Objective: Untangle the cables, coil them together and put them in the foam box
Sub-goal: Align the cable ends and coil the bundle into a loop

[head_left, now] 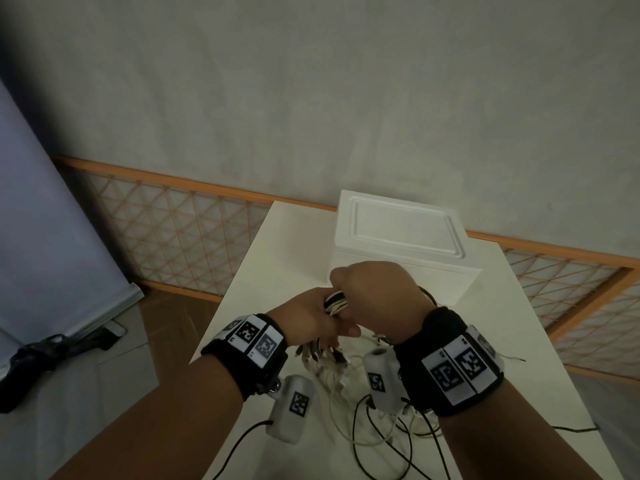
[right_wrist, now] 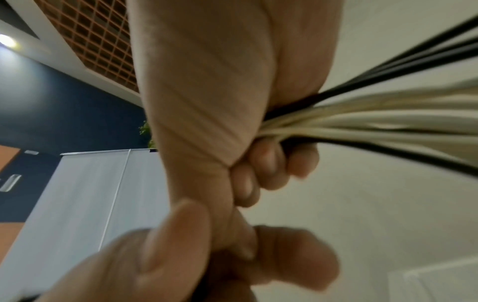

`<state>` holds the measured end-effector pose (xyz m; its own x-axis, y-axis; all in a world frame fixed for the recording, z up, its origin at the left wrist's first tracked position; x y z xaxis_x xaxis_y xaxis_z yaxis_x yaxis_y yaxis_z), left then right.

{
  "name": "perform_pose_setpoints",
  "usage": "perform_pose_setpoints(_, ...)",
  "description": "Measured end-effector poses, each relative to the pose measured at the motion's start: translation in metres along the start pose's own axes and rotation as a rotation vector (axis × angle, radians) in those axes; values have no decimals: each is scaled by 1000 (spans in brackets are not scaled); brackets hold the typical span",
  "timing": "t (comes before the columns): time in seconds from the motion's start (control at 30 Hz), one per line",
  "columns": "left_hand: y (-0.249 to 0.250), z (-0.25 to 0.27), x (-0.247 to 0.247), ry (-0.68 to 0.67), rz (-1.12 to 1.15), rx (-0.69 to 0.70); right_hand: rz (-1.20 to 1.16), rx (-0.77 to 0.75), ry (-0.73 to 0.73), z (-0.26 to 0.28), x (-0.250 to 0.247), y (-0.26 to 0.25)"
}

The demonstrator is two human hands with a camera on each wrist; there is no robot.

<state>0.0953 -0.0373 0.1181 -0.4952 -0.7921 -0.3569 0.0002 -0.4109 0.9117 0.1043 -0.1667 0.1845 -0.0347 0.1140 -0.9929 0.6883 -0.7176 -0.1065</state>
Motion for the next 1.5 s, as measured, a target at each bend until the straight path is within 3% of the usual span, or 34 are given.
perform_pose_setpoints(0.17, 3, 0, 4, 57, -63, -19, -403, 177, 66, 13, 17, 32)
perform_pose_setpoints(0.27, -2, 4, -3, 137, 62, 30, -576, 288, 173, 33, 35, 59)
perform_pose_setpoints(0.33, -2, 5, -1, 94, 129, 48, -675, 300, 208, 37, 46, 65)
perform_pose_setpoints(0.4, 1, 4, 4, 65, 142, 28, -724, 280, 285, 34, 47, 65)
perform_pose_setpoints(0.47, 2, 1, 7, 91, 115, -9, -621, 278, 336, 34, 41, 67)
perform_pose_setpoints(0.57, 3, -4, 5, 127, -225, 22, -168, 263, 260, 37, 24, 52)
perform_pose_setpoints(0.63, 8, -7, 5, 96, -440, 73, -41, 147, 150, 29, 21, 26)
perform_pose_setpoints(0.7, 10, -12, 8, 76, -632, 86, -8, 126, 26, 16, 32, 3)
perform_pose_setpoints(0.83, 7, -15, 7, 245, -1027, -3, -43, 286, 6, 6, 55, 1)
perform_pose_setpoints(0.93, 3, -15, 9, 270, -1102, -62, -92, 331, -25, -2, 56, -1)
perform_pose_setpoints(1.03, 4, -16, 3, 313, -1016, -111, -89, 290, 54, -6, 53, 0)
perform_pose_setpoints(1.13, -3, -19, -1, 365, -729, -112, -33, 259, 181, -6, 51, 1)
perform_pose_setpoints(1.33, -8, -22, 7, 267, -299, -15, -5, 86, 361, 2, 53, 20)
perform_pose_setpoints(1.4, -8, -23, 6, 322, -186, -24, -148, 184, 468, 8, 59, 35)
perform_pose_setpoints(1.5, -5, -20, 4, 340, 45, -36, -476, 494, 577, 28, 72, 60)
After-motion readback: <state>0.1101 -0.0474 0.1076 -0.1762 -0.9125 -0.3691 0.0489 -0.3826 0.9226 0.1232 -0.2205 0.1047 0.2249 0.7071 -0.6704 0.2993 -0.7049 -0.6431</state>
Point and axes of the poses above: each hand's wrist, its own z-axis away from the middle knuckle, its own x-axis out of the palm, y = z × x, the point moved 1 cm from there along -z, towards the middle knuckle, and after that the axes turned 10 degrees about -z, right-handed, at the moved point
